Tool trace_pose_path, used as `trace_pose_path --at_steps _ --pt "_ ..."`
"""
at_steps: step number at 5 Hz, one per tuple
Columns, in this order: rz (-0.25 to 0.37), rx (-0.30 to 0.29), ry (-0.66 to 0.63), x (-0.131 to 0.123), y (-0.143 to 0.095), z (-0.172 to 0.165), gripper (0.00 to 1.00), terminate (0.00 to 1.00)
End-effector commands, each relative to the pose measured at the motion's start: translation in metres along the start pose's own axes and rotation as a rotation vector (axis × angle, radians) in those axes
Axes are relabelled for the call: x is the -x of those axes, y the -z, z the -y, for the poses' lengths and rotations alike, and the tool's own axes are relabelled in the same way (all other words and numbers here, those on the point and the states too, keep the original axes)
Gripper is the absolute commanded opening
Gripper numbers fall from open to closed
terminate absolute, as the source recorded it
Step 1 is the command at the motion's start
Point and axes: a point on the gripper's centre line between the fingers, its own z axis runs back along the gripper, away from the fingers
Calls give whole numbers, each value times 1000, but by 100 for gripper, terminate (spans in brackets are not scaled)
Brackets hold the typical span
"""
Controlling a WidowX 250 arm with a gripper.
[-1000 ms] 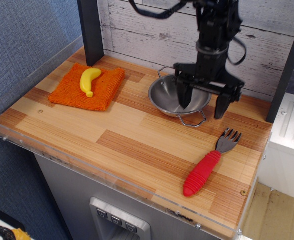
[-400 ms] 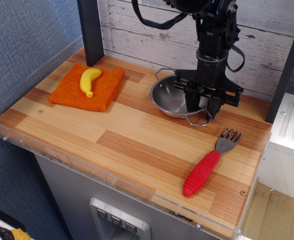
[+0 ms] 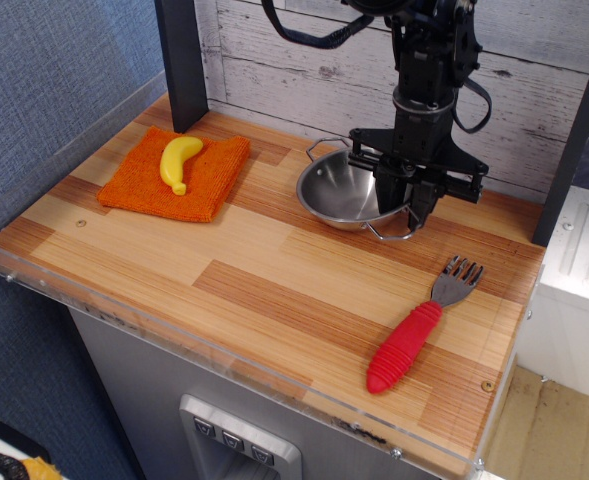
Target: Place the silver bowl to the left of the red handled spatula.
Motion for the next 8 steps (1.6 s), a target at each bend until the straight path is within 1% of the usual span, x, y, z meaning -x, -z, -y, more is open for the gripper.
trace_pose_path --at_steps 1,2,3,4,5,6,7,8 --pt "81 25 -1 0 -57 4 0 0" --pt "95 49 -10 5 -80 1 0 0" --pt "116 75 -17 13 -108 -6 0 0" --pt "139 105 -29 27 -135 -16 0 0" --pt "152 114 -27 53 -149 -27 0 0" --pt "132 96 -8 81 -147 -34 0 0" --pt "107 72 6 111 -135 -43 0 0" --pt "92 70 -6 131 -117 -52 0 0"
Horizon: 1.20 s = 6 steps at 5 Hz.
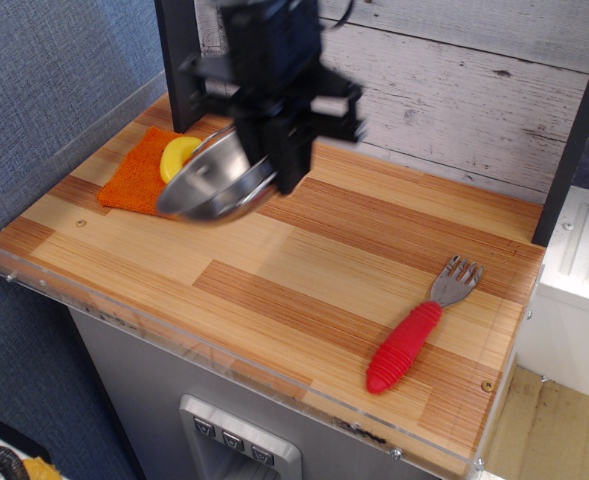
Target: Place the silver bowl to the left of the red handled spatula.
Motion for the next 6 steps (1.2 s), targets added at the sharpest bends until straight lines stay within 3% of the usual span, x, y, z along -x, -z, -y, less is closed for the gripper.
trace_pose_path --at_steps 1,3,6 --pt "6 -18 -19 23 25 -21 0 0" --pt "-36 1 -53 15 61 -38 0 0" --pt "-90 34 -84 12 107 -31 0 0"
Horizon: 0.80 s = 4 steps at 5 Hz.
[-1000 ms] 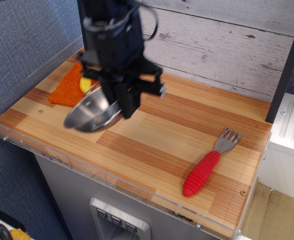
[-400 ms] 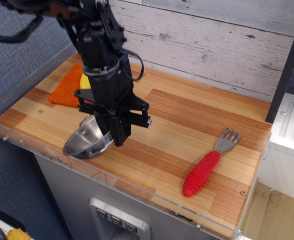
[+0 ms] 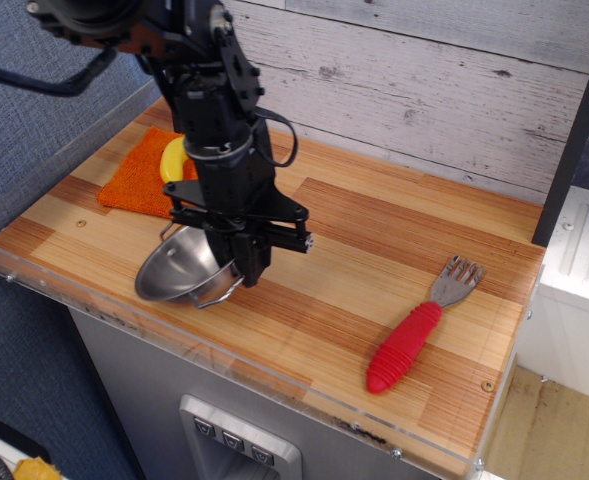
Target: Place the silver bowl to the left of the red handled spatula.
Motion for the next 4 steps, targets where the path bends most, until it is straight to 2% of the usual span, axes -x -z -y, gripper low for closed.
trace_pose_path --at_steps 1,3,4 --pt "-61 45 3 8 31 16 0 0" --pt "-98 69 1 23 42 39 0 0" --pt "-120 75 -5 33 45 45 100 0"
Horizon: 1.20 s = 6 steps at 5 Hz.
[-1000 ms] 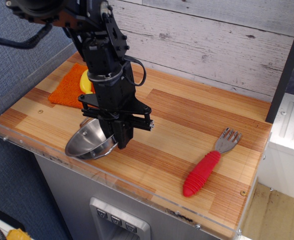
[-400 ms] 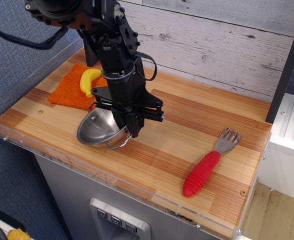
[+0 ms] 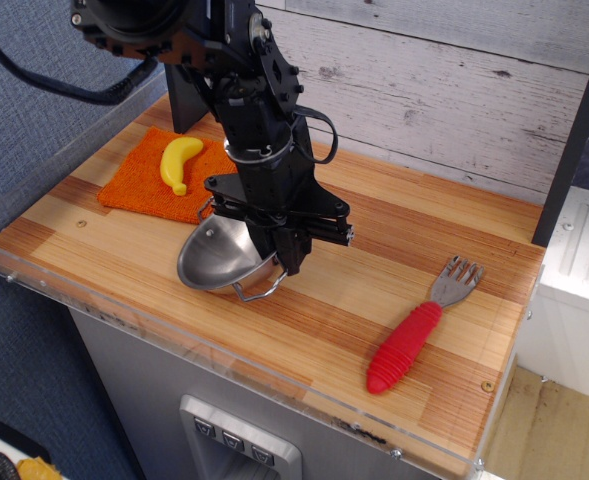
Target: Place the silver bowl to the left of the red handled spatula.
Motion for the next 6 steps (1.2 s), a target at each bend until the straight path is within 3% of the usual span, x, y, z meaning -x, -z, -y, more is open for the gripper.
trace_pose_path --at_steps 1,2,4,6 --pt "-179 27 -48 49 28 15 100 0" --pt "-168 43 -50 49 20 14 100 0" --pt "-28 100 -46 32 -55 13 100 0" --pt "64 128 -37 21 -120 8 100 0"
